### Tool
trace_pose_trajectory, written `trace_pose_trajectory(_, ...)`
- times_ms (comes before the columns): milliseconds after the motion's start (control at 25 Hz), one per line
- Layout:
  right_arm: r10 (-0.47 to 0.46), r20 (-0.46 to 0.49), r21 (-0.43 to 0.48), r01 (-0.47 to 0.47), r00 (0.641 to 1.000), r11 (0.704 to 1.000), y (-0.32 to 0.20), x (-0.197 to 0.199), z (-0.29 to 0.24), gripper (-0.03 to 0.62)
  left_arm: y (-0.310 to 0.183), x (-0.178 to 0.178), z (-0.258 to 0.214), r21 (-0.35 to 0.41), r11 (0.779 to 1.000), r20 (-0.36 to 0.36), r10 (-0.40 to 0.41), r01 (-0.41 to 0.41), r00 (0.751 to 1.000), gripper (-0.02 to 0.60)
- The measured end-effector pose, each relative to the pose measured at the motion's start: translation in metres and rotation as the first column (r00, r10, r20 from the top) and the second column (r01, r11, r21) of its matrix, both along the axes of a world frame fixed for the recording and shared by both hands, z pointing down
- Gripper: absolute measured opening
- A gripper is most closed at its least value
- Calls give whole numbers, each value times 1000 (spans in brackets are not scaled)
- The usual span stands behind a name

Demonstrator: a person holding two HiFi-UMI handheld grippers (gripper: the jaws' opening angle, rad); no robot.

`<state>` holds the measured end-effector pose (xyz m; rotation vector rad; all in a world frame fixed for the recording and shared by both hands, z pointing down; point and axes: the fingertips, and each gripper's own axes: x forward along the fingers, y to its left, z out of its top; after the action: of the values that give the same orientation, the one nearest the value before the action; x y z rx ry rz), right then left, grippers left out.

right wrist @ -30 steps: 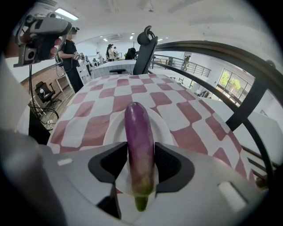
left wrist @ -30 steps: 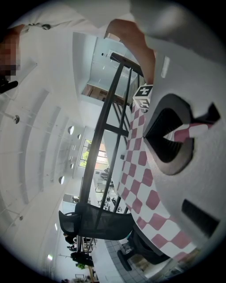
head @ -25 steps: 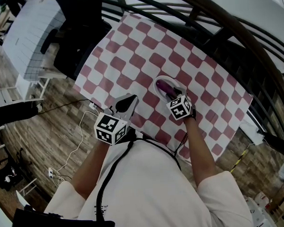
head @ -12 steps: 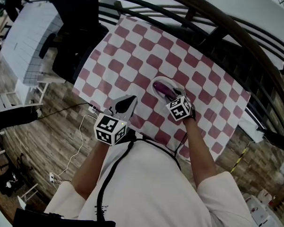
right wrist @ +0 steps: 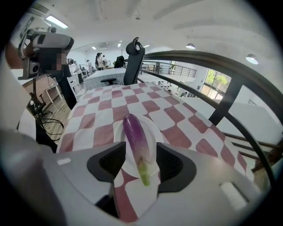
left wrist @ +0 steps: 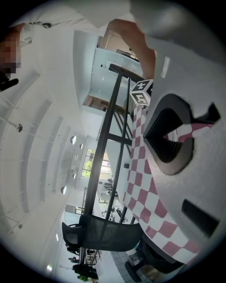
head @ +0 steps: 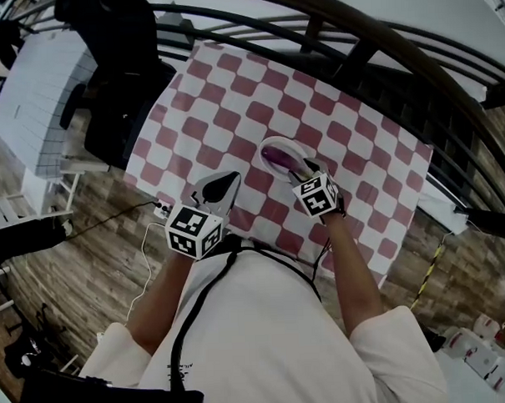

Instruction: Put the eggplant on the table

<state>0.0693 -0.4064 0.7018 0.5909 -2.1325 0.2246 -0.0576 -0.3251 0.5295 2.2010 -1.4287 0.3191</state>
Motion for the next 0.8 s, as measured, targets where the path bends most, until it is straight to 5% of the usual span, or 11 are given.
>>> trace_pose_trajectory(400, 163, 107, 34, -168, 981, 985, 31, 14, -46, 191, 7, 3, -16, 46, 995, -23, 93, -92, 995, 5)
trace_pose_trajectory(800, 355, 332, -10, -372, 874, 928, 74, 35, -115, 75, 16, 15, -21, 70, 981, -50, 184, -180, 982, 5)
